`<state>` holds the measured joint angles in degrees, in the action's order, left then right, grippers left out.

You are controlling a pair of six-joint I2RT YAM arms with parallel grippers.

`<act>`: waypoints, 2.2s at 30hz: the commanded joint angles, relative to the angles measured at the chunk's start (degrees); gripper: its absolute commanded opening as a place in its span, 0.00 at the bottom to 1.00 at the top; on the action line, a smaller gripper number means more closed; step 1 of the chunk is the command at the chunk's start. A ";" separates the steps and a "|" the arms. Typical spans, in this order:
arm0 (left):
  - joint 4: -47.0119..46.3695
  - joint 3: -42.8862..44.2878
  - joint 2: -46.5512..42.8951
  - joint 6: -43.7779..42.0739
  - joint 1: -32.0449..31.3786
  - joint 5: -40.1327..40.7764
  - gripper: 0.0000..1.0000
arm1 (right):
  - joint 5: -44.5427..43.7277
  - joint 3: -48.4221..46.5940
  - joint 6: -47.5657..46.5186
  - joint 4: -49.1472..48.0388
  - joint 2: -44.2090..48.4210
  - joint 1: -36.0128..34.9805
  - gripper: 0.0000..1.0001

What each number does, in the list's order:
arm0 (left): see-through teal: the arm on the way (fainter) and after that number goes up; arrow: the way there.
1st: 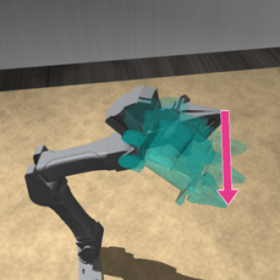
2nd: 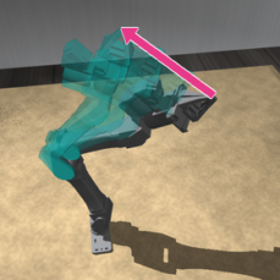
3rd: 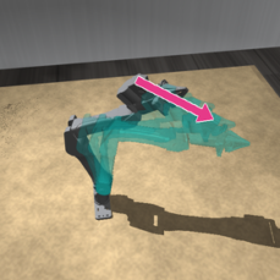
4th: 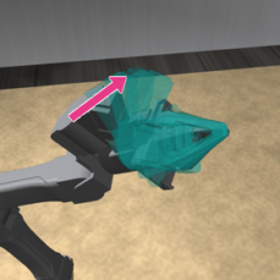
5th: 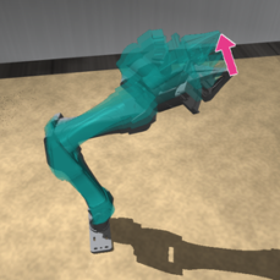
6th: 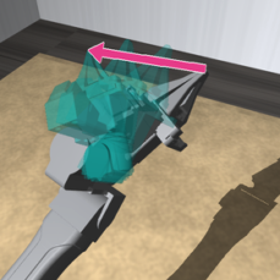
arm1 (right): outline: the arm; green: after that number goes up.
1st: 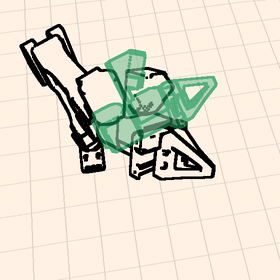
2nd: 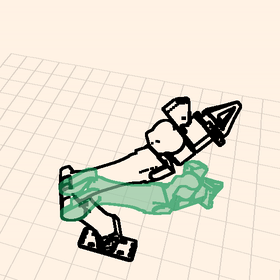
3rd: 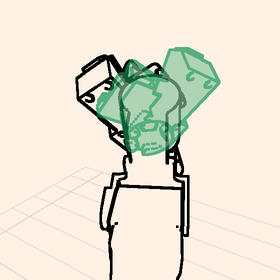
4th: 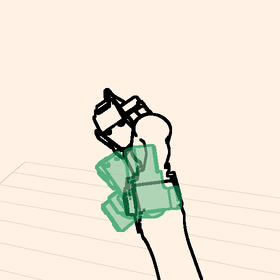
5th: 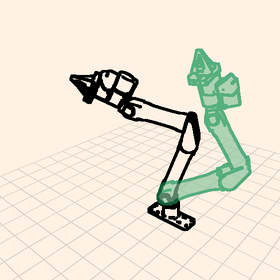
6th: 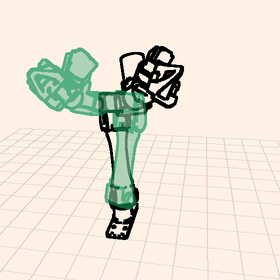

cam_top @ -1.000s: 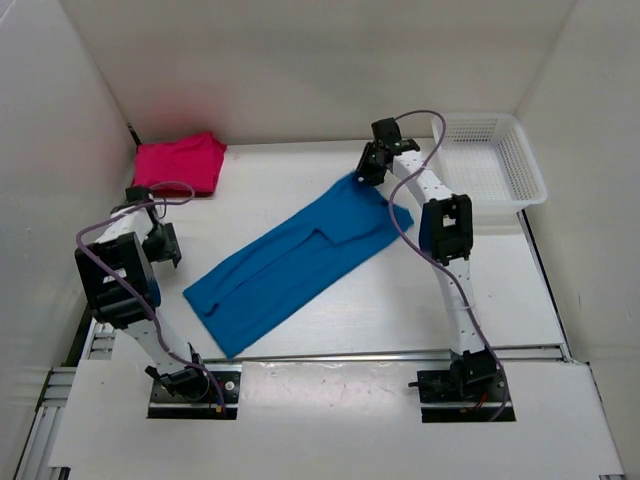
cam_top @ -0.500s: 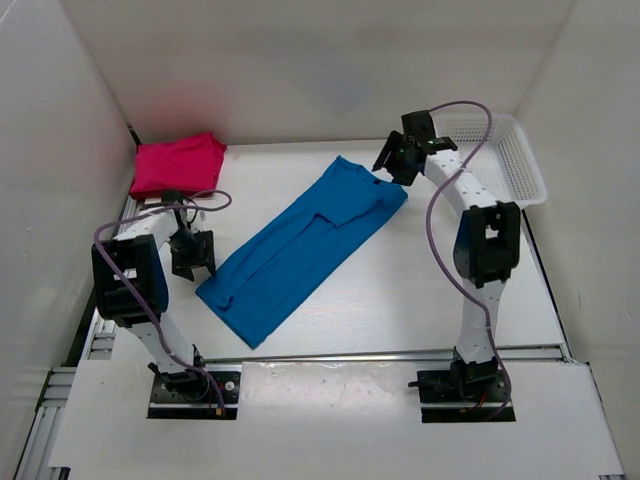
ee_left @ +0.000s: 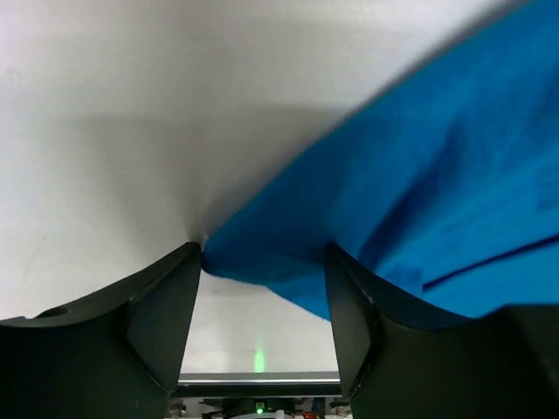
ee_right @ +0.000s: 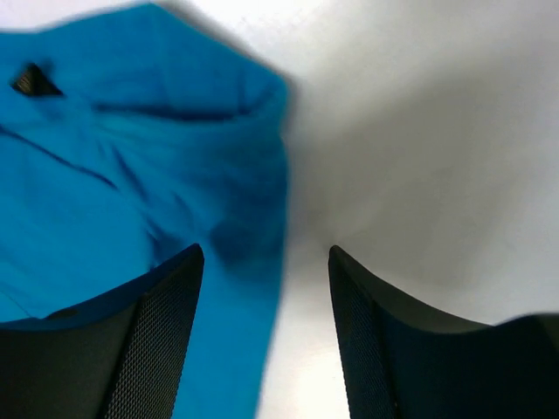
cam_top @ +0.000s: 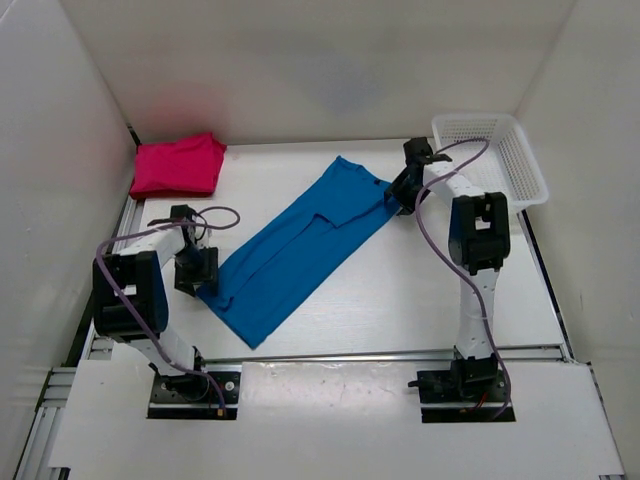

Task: Fold and stack the t-shirts
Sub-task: Rotate the tshirt 90 degrees

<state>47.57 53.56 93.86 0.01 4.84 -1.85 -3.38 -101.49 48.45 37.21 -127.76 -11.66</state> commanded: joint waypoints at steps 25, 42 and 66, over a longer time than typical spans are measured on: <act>3.32 0.32 -7.28 -0.01 -1.24 -11.70 0.89 | 12.61 0.05 -3.23 -14.31 5.75 -2.92 0.77; 9.46 -8.83 -39.45 -0.01 3.94 3.25 0.93 | 31.30 35.22 -10.05 -11.37 20.37 -29.03 0.74; 12.73 -10.14 -48.60 -0.01 5.09 -10.46 0.92 | 19.91 43.49 18.26 -20.70 17.03 -38.52 0.48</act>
<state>60.47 43.92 46.35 0.01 9.65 -8.64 26.09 -57.12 66.89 13.41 -106.65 -48.38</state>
